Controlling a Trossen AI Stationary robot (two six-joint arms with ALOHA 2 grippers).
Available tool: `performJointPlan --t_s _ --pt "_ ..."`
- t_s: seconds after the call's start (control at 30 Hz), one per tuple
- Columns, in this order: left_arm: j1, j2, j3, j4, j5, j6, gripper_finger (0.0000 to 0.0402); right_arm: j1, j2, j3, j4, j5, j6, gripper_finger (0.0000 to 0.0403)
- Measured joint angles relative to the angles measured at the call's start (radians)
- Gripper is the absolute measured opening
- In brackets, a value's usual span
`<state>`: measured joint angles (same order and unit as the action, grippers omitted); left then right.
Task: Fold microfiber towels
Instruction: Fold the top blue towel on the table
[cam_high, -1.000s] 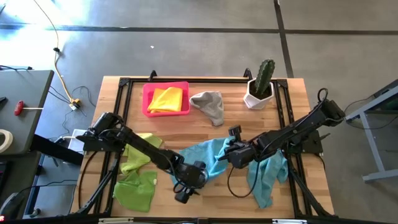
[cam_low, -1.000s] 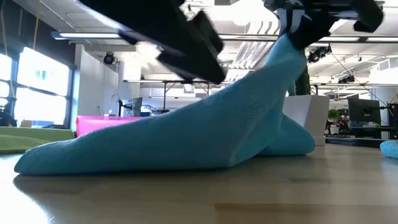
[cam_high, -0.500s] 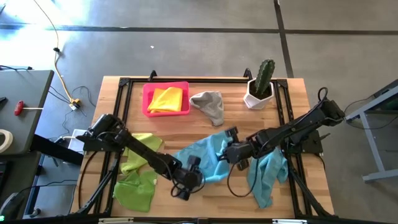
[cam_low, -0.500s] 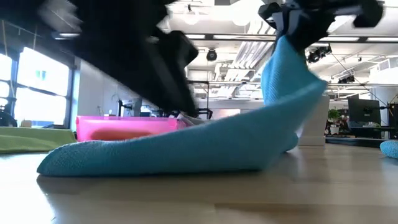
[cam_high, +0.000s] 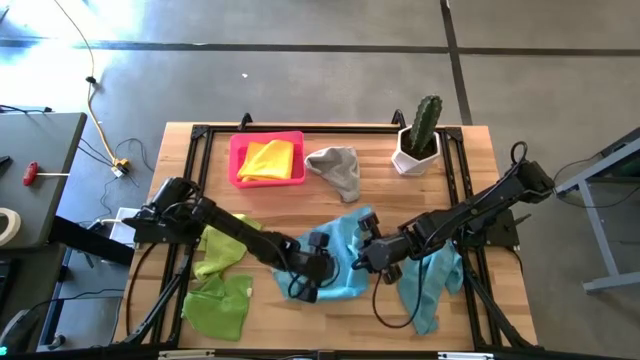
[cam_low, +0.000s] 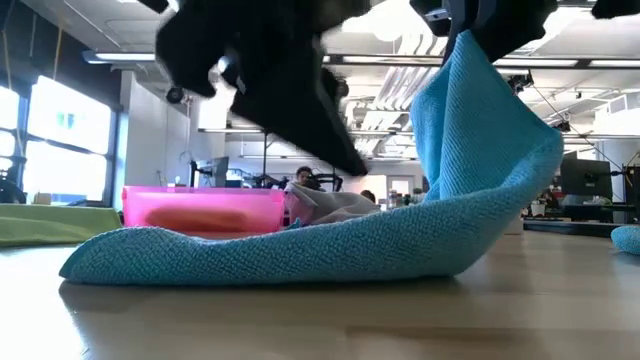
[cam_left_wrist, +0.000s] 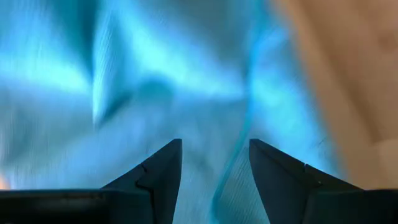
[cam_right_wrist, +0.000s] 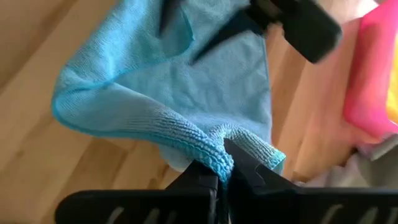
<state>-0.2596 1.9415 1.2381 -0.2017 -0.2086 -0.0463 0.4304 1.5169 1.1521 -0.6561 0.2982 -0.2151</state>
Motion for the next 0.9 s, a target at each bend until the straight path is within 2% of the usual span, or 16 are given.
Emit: performJointPlan --t_s 0.2,0.37,0.5,0.57,0.7,0.9 --pt "0.021 0.0 0.0 -0.103 0.034 -0.041 0.0176 0.009 0.0 -0.004 0.017 -0.023 -0.006 0.0" --pt "0.068 0.0 0.0 -0.154 0.217 -0.029 0.0176 0.009 0.0 -0.004 0.021 -0.026 -0.01 0.0" --pt "0.11 0.0 0.0 -0.154 0.236 -0.029 0.0176 0.009 0.0 -0.004 0.022 -0.046 -0.007 0.0" --pt "0.132 0.0 -0.002 -0.153 0.278 -0.029 0.0176 0.009 0.0 -0.005 0.024 -0.058 -0.006 0.0" --pt "0.164 0.019 -0.025 -0.133 0.443 -0.056 0.0176 0.009 0.0 -0.005 0.025 -0.066 -0.003 0.0" --pt "0.168 0.045 -0.029 -0.126 0.496 -0.081 0.0176 0.009 0.0 -0.005 0.018 -0.067 -0.011 0.0"
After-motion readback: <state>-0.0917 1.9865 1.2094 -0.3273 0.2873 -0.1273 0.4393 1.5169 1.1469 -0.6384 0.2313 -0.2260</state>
